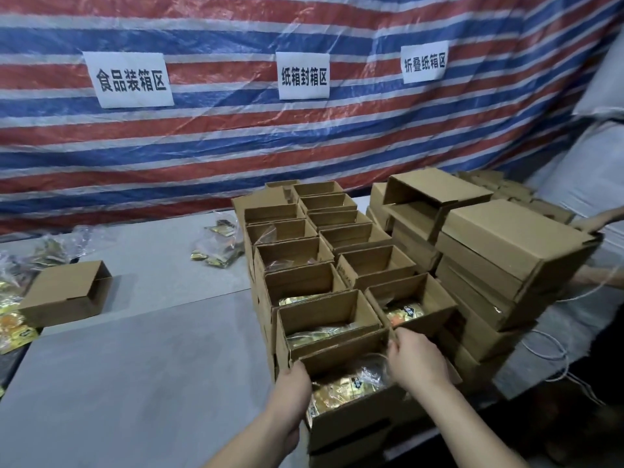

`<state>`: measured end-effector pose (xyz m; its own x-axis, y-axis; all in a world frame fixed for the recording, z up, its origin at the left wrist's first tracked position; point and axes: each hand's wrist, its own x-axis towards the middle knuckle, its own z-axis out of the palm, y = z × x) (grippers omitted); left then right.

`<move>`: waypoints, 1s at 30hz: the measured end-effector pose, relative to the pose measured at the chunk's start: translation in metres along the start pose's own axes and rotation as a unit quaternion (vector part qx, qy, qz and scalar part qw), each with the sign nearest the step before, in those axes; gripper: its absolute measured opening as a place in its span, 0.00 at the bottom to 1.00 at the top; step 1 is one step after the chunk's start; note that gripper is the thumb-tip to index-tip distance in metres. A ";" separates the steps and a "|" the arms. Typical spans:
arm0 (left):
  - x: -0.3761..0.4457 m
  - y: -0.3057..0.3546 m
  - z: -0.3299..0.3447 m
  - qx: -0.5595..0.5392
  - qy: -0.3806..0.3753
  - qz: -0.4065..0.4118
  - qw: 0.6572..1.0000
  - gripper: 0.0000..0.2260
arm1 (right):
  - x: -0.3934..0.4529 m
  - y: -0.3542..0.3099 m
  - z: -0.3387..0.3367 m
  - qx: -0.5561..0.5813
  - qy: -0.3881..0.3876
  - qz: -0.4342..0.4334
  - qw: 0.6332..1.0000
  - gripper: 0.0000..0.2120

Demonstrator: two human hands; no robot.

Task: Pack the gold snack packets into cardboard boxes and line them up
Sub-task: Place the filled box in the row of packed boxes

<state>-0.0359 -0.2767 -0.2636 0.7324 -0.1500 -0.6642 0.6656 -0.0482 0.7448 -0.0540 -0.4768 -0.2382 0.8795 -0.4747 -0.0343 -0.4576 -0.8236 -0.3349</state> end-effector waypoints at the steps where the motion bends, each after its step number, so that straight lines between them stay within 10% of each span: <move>1: -0.002 0.002 0.002 -0.007 -0.010 0.002 1.000 0.21 | 0.002 0.002 0.003 0.015 -0.001 0.009 1.000 0.07; 8: -0.003 0.008 -0.006 -0.018 -0.039 0.009 0.999 0.21 | 0.005 0.006 -0.001 0.080 -0.048 0.033 0.995 0.08; 15: -0.001 0.013 -0.023 0.019 0.014 0.022 0.999 0.32 | 0.002 -0.043 -0.020 0.030 0.064 -0.072 0.995 0.08; 20: -0.001 0.016 -0.046 0.030 0.051 0.070 0.996 0.13 | 0.000 -0.094 -0.002 0.066 0.042 -0.158 0.984 0.10; 30: 0.034 0.004 -0.135 -0.006 0.136 0.051 0.989 0.10 | 0.005 -0.170 0.044 0.142 -0.025 -0.222 0.964 0.11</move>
<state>0.0113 -0.1487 -0.2915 0.8064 0.1173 -0.5796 0.5866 -0.0345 0.8092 0.0338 -0.3258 -0.2227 0.9888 -0.0741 0.1293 0.0131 -0.8209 -0.5710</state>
